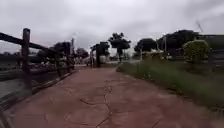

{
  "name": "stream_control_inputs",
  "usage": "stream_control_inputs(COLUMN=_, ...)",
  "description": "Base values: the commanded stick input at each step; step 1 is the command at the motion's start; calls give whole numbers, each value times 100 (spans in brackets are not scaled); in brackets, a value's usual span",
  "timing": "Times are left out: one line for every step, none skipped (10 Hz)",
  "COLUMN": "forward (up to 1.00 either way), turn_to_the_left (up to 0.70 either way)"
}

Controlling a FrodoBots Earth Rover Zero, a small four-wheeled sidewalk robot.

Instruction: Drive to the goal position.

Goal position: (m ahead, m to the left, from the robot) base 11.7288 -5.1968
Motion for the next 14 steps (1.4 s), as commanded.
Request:
stream_control_inputs(forward=100, turn_to_the_left=0)
stream_control_inputs(forward=100, turn_to_the_left=0)
stream_control_inputs(forward=100, turn_to_the_left=0)
stream_control_inputs(forward=100, turn_to_the_left=0)
stream_control_inputs(forward=100, turn_to_the_left=8)
stream_control_inputs(forward=100, turn_to_the_left=32)
stream_control_inputs(forward=100, turn_to_the_left=11)
stream_control_inputs(forward=100, turn_to_the_left=0)
stream_control_inputs(forward=100, turn_to_the_left=0)
stream_control_inputs(forward=100, turn_to_the_left=0)
stream_control_inputs(forward=100, turn_to_the_left=0)
stream_control_inputs(forward=100, turn_to_the_left=0)
stream_control_inputs(forward=100, turn_to_the_left=0)
stream_control_inputs(forward=100, turn_to_the_left=0)
